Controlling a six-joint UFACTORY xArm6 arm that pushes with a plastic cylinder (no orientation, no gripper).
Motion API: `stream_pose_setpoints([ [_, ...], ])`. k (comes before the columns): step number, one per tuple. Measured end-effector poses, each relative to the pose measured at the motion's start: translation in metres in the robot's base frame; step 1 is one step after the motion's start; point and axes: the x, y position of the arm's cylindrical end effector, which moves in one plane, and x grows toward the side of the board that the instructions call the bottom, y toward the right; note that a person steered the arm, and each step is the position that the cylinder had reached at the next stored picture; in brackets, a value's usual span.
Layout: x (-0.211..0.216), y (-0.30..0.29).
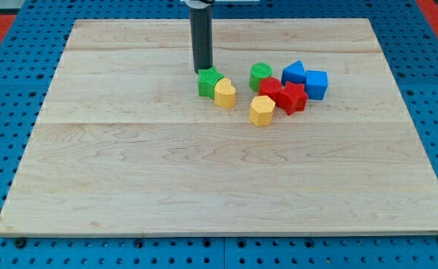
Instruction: Slide the green star to the group of blocks
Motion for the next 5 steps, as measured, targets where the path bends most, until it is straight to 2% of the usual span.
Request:
stream_pose_setpoints([
  [1,0.003,-0.052],
  [2,0.053,-0.041],
  [3,0.065,0.01],
  [5,0.006,-0.014],
])
